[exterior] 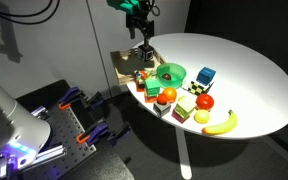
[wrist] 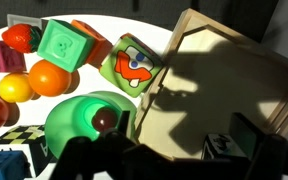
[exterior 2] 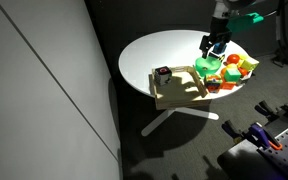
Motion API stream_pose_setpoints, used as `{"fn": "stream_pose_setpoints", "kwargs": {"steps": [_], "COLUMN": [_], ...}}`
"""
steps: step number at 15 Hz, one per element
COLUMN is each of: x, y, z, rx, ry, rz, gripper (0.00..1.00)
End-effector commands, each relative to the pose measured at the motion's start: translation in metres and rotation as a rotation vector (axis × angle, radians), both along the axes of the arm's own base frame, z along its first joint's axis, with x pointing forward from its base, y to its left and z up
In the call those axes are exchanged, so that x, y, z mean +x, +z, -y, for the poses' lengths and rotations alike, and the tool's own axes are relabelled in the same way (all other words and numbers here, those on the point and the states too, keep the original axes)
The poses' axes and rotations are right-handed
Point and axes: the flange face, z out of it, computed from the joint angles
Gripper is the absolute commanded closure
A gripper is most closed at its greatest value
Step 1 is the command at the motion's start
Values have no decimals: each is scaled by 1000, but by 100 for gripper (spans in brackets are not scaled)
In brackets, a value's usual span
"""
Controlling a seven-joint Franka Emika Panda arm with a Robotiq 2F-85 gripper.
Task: Pick up the block with a number image and drop it in the wooden tray
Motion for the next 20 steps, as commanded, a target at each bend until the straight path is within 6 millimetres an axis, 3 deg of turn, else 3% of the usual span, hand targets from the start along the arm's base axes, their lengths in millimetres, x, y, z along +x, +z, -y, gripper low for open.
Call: {"fn": "stream_pose_setpoints", "kwargs": {"steps": [1,7,14,20], "x": [-8,-25,-33,-27], "y": [22,44,65,57], "z": [1,3,4,0], "rx": [18,-5,-22,-11], "ry": [45,136,162,143], "rz": [-57,-126,-58,-83], "gripper": [0,0,0,0]}}
